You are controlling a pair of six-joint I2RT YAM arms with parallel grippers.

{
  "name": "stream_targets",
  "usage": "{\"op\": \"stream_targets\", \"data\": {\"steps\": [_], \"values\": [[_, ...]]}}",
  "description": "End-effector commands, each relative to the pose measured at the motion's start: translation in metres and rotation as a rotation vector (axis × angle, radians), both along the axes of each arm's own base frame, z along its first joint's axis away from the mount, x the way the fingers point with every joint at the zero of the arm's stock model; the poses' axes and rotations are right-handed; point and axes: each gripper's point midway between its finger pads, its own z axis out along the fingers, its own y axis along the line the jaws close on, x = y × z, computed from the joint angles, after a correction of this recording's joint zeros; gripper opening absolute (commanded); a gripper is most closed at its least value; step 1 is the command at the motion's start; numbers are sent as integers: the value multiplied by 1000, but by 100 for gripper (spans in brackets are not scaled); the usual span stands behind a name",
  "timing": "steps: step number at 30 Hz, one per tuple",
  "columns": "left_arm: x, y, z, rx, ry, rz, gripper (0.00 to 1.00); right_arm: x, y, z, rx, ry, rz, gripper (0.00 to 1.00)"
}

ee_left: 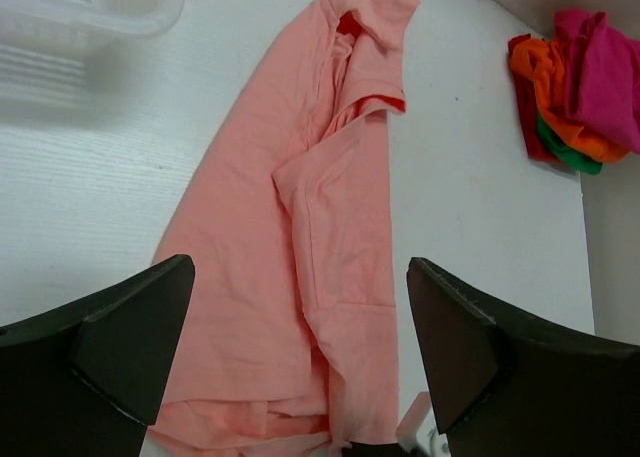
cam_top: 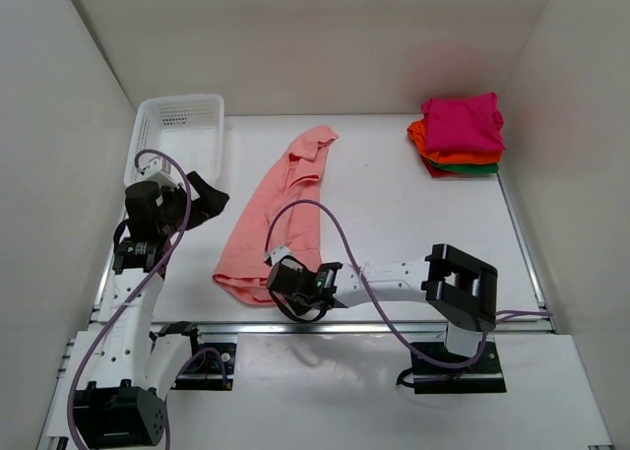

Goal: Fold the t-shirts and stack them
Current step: Flatten out the tshirt

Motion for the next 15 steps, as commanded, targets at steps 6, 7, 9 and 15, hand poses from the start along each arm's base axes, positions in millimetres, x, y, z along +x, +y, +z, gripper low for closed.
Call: {"op": "stream_targets", "data": {"steps": [6, 7, 9, 15], "values": [[-31, -59, -32, 18, 43, -283, 99, 30, -16, 104, 335, -17, -151, 1], [-38, -72, -35, 22, 50, -333, 99, 38, -25, 101, 366, -8, -200, 0], [-51, -87, -51, 15, 60, -373, 99, 51, -48, 133, 485, -35, -280, 1], [-82, -135, -79, -58, 94, -502, 99, 106, -133, 147, 515, -92, -552, 0]]}}
